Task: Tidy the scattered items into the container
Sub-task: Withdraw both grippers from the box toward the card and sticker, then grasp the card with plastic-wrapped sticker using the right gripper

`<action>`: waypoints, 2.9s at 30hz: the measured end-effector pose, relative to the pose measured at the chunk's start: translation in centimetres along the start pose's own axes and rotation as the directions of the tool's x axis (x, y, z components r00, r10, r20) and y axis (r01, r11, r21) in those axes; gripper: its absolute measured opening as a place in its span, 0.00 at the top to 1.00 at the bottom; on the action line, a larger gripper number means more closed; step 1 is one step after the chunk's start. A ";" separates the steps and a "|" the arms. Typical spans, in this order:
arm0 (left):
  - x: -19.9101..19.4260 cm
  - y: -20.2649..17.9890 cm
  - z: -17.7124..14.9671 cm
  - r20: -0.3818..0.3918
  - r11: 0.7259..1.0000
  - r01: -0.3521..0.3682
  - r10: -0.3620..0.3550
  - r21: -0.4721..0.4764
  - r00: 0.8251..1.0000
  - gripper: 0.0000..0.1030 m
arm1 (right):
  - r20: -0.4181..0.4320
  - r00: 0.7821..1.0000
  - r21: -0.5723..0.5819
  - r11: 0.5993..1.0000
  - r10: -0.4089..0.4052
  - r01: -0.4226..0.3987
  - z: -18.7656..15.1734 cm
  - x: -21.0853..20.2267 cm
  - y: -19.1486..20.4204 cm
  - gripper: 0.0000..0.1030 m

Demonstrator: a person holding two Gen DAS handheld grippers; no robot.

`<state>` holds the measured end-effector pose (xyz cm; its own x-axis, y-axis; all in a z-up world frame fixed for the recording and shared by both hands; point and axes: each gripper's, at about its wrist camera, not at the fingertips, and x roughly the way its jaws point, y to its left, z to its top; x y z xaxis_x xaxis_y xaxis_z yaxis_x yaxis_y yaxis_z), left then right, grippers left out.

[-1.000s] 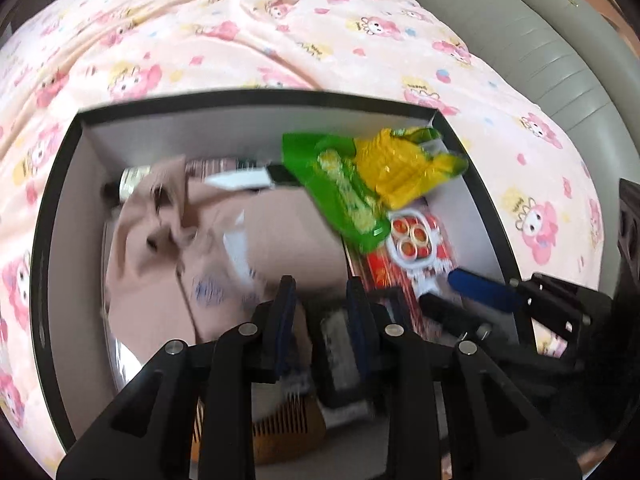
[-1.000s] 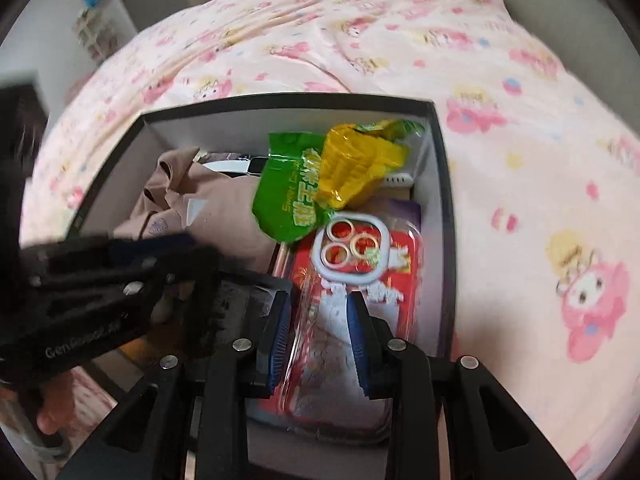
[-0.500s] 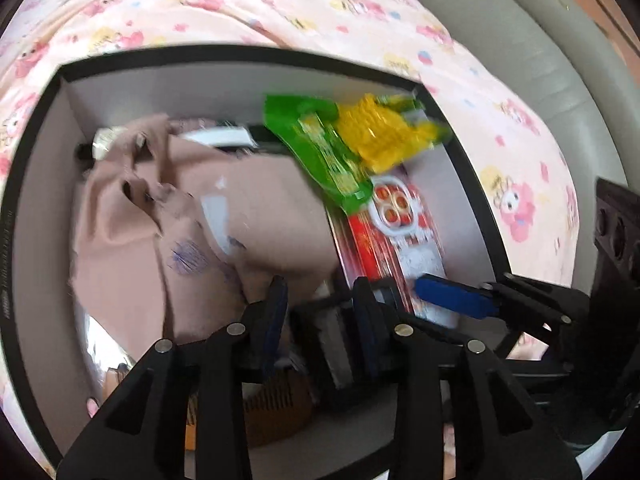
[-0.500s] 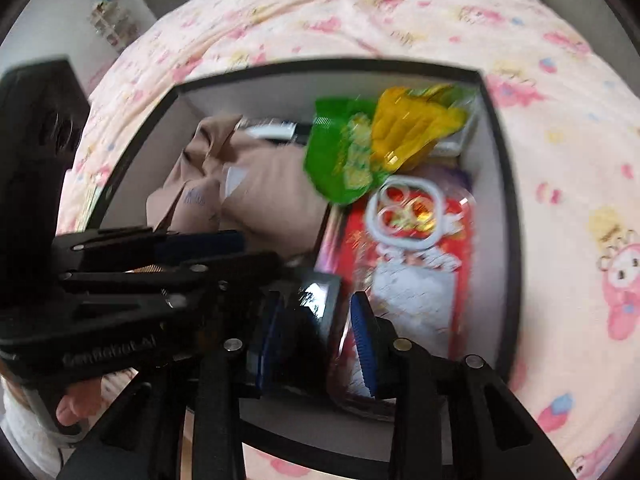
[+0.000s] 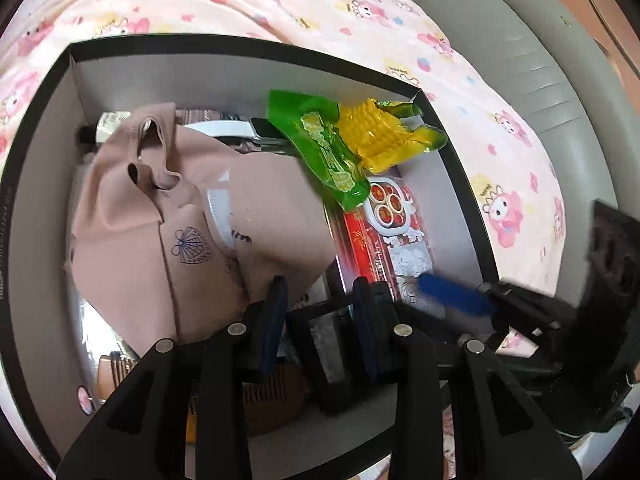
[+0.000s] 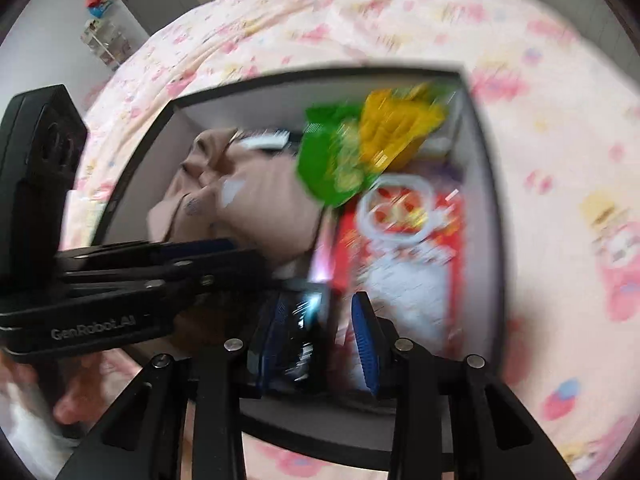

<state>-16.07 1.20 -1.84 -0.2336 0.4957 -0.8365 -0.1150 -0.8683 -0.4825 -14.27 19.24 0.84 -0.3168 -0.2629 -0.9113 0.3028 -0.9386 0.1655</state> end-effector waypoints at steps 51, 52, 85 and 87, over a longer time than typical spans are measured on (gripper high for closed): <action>-20.3 27.6 -17.5 0.332 0.853 -0.093 0.297 -0.513 0.895 0.64 | -0.108 0.948 -0.331 0.889 0.299 -0.318 1.5 6.2 34.8 0.67; -20.0 28.8 -17.4 0.329 0.842 -0.084 0.298 -0.533 0.896 0.63 | -0.124 0.948 -0.331 0.888 0.293 -0.318 2.0 6.9 35.2 0.65; -17.9 37.3 -16.5 0.386 0.664 0.045 0.376 -0.746 0.842 0.71 | -0.408 0.888 -0.458 0.794 0.212 -0.400 3.5 18.5 40.4 0.53; -17.7 37.9 -17.0 0.398 0.657 0.098 0.326 -0.748 0.857 0.71 | -0.357 0.912 -0.467 0.807 0.202 -0.361 3.8 17.5 40.2 0.53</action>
<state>0.08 -40.22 -9.71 -0.6224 0.1348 -0.7710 0.6238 -0.5095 -0.5927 -11.00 -23.96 -7.04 0.0928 -0.3495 -0.9323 0.7786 -0.5581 0.2867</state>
